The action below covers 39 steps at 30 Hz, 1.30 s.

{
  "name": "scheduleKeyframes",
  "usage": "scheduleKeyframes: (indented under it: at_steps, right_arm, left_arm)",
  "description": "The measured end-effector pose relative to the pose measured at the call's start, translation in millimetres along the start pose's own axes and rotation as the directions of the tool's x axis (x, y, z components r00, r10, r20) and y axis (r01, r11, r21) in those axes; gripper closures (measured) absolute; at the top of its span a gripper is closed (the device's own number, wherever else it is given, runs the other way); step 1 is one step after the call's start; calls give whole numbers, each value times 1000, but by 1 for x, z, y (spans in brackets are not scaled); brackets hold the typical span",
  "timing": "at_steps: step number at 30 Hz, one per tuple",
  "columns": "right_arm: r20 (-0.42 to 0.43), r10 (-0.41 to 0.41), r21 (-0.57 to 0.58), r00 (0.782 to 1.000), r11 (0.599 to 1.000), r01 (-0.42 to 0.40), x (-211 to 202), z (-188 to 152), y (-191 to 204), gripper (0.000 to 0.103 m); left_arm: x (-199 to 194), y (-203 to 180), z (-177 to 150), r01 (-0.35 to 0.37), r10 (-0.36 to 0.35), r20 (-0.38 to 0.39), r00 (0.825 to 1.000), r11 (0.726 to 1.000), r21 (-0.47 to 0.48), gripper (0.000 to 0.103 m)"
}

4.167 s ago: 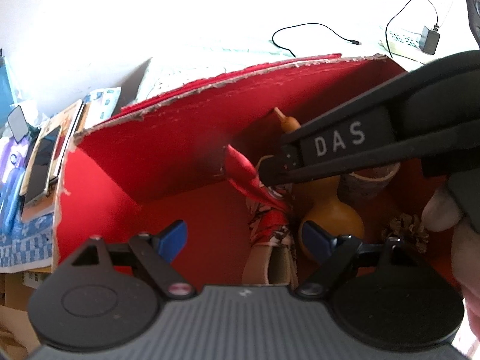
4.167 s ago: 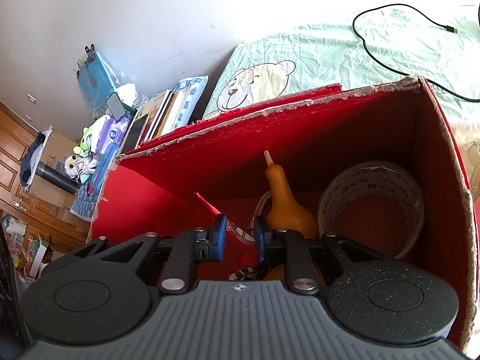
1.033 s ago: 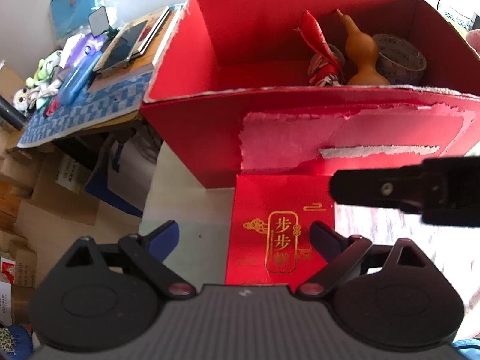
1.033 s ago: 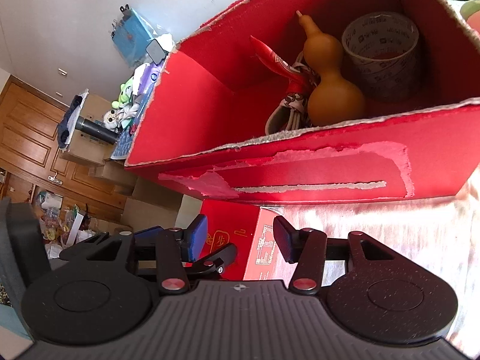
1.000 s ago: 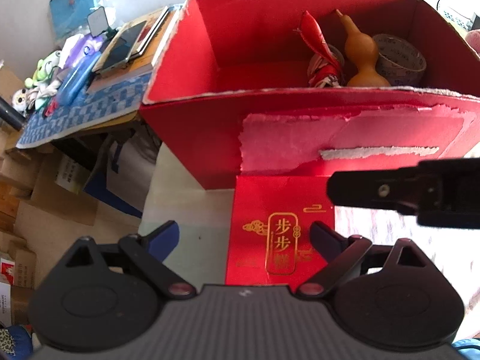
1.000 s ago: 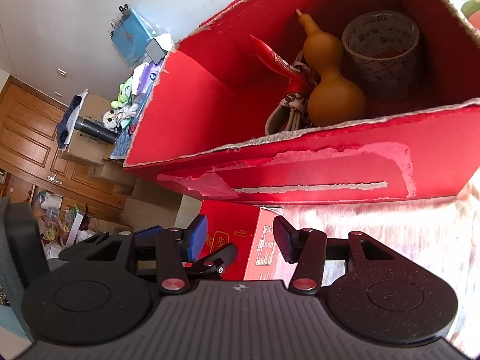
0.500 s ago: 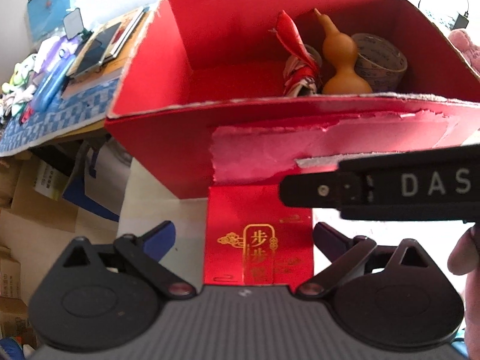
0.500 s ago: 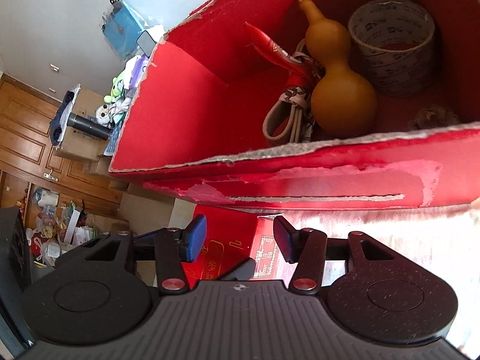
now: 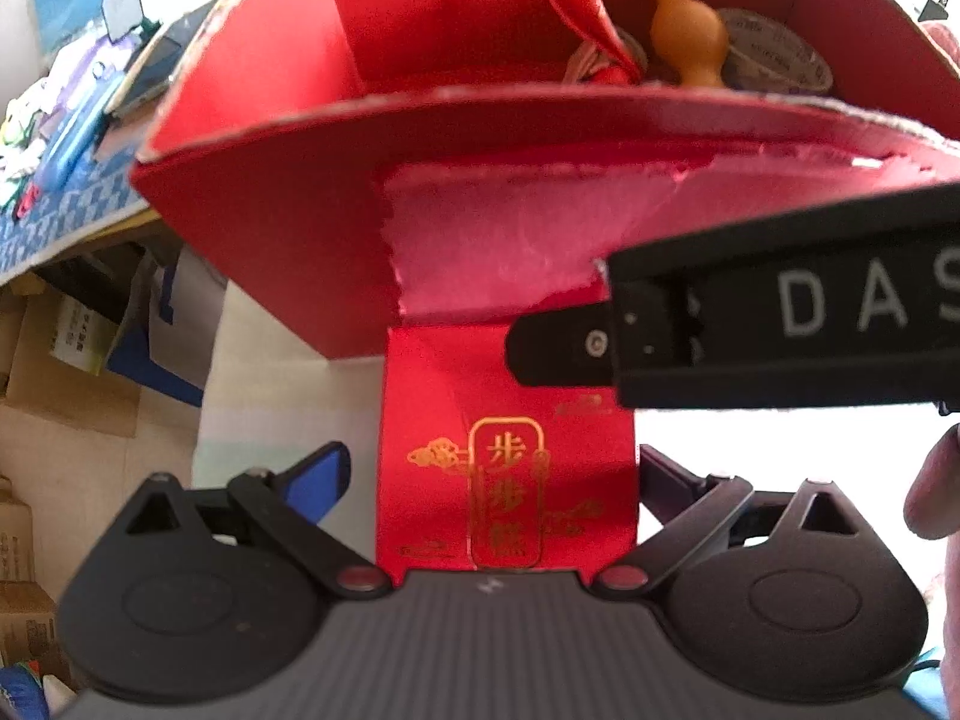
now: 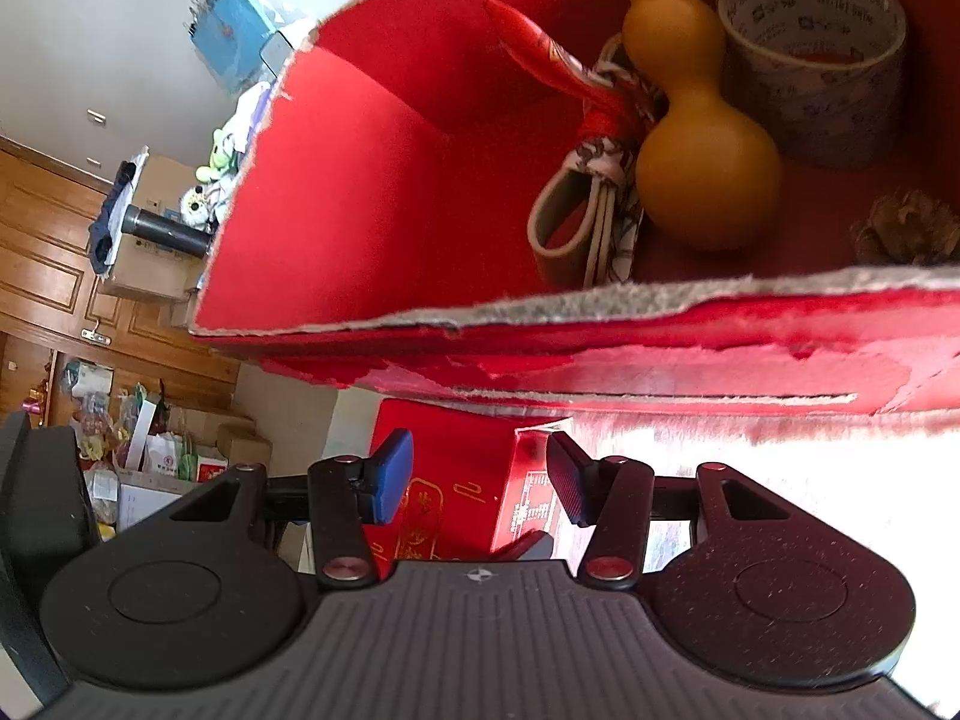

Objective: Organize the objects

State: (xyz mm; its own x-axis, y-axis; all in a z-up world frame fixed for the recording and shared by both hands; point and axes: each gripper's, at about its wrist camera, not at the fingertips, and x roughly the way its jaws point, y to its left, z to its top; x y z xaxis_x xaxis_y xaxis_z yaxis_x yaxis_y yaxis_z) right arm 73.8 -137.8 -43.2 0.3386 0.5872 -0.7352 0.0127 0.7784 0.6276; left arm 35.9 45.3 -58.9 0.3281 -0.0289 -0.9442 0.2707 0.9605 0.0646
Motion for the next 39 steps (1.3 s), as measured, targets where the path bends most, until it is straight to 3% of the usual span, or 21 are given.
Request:
scheduleKeyframes:
  at_steps: [9,12,39]
  right_arm:
    - [-61,-10,14,998,1000,11,7,0,-5,50]
    - [-68,-11,22,998,1000,12,8,-1,-6,50]
    - [-12,-39,57,999,998,40,12,-14,-1,44]
  left_arm:
    - [11,-4,-1,27,-27,-42,999,1000,5,6]
    - [12,-6,-2,44,-44,-51,998,999,10,15]
    - [9,-5,-14,71,-72,19,997,997,26,8]
